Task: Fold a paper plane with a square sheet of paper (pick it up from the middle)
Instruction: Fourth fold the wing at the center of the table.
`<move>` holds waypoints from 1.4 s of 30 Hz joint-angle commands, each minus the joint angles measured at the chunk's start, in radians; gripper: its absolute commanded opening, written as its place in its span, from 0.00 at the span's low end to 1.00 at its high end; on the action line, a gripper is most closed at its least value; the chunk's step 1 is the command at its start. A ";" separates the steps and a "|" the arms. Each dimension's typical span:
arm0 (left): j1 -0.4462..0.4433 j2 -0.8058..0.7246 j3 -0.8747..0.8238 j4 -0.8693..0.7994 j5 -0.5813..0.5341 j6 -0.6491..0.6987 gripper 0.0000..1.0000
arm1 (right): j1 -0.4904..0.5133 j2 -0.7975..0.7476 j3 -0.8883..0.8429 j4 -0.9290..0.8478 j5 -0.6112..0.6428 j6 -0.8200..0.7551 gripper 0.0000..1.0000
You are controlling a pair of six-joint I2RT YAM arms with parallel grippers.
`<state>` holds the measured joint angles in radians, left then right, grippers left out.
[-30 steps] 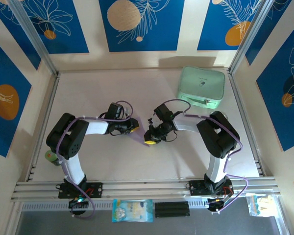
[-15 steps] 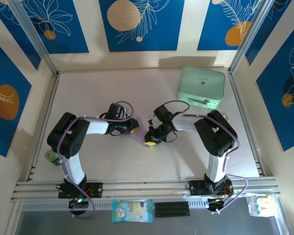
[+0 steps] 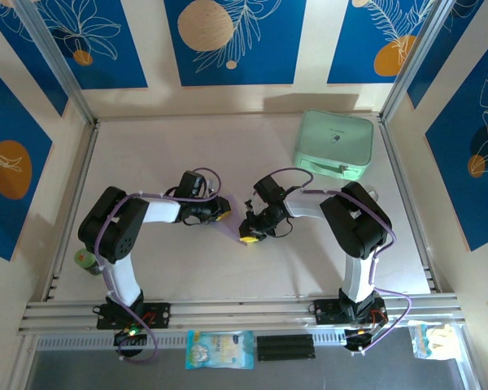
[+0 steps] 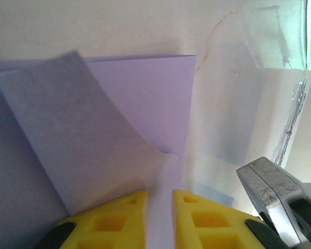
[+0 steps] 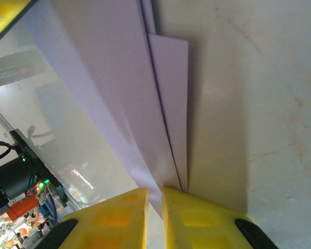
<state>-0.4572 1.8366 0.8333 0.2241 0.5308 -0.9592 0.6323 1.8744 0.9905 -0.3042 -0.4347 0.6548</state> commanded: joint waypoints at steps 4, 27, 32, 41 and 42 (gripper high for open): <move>0.011 0.013 0.018 -0.037 -0.017 0.026 0.21 | 0.012 -0.053 -0.019 -0.046 -0.002 -0.017 0.17; 0.011 0.010 0.015 -0.048 -0.023 0.024 0.21 | 0.035 0.004 -0.046 -0.037 0.017 -0.014 0.17; 0.011 0.007 0.014 -0.048 -0.023 0.025 0.21 | 0.033 -0.043 -0.038 -0.036 0.006 -0.008 0.17; 0.011 -0.003 0.008 -0.042 -0.022 0.019 0.21 | 0.039 -0.145 0.001 -0.028 0.100 -0.001 0.18; 0.011 -0.003 0.009 -0.040 -0.021 0.019 0.21 | 0.044 -0.134 0.011 -0.029 0.109 0.002 0.18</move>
<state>-0.4572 1.8362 0.8333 0.2199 0.5304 -0.9592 0.6605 1.7348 0.9745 -0.3145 -0.3645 0.6548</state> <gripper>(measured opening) 0.208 0.180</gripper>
